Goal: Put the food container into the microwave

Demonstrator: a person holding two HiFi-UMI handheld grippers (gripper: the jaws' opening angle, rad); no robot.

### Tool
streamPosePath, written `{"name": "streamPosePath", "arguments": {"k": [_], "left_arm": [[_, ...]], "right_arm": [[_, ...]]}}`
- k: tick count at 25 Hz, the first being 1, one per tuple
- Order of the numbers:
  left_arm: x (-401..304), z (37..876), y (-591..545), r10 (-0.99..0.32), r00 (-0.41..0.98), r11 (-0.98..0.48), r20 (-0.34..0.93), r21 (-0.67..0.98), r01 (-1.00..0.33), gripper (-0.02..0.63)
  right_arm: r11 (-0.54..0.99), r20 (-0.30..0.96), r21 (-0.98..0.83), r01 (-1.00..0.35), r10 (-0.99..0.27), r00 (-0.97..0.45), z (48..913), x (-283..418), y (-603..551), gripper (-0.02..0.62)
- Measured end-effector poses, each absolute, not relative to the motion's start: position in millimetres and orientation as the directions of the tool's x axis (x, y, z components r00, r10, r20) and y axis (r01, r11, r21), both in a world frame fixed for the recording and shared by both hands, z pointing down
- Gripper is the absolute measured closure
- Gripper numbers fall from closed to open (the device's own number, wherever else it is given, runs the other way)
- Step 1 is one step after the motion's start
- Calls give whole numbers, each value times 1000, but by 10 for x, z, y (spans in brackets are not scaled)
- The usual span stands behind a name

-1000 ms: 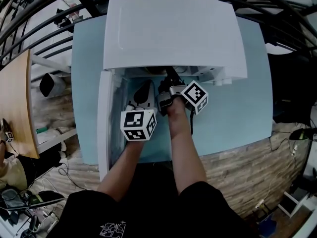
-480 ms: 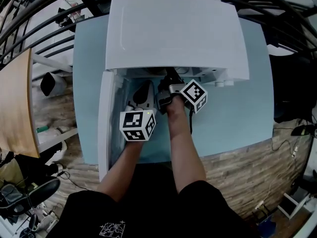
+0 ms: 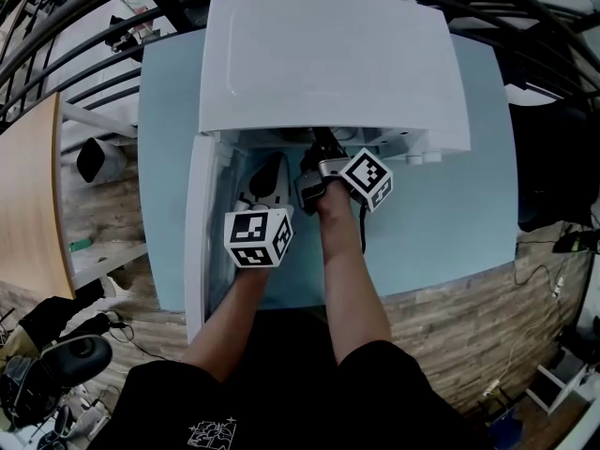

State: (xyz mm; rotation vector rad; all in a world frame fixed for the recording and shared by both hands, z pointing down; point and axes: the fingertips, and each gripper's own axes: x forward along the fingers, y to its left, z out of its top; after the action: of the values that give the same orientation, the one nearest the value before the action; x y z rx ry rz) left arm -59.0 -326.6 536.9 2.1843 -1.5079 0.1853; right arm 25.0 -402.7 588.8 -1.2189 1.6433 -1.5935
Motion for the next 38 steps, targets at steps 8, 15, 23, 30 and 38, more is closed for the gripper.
{"name": "streamPosePath", "arguments": {"k": [8,15,23,30,38], "left_arm": [[-593,5360,-3234,-848,385,-282,365,306,-909,598],[-560,5275,-3127,-853,385,-281,353,309,-908,598],[-531,5144,-2991,-860,385,-289,335,303,-908,598],[-491,5016,-2818,-861,392,-303,323,294,-907,598],[-430,4784,-2577,-867,401,-323,295,280,-904,598]], "right_arm": [[-109,215,-962,-249,-864,-455,5907,259,-3929,523],[-98,212,-961,-259,-863,-458,5812,312,-3759,558],[-57,182,-962,-267,-863,-471,5650,353,-3588,584],[-10,151,-960,-280,-860,-488,5446,391,-3346,589],[63,119,-942,-329,-855,-505,5116,471,-3016,589]]}}
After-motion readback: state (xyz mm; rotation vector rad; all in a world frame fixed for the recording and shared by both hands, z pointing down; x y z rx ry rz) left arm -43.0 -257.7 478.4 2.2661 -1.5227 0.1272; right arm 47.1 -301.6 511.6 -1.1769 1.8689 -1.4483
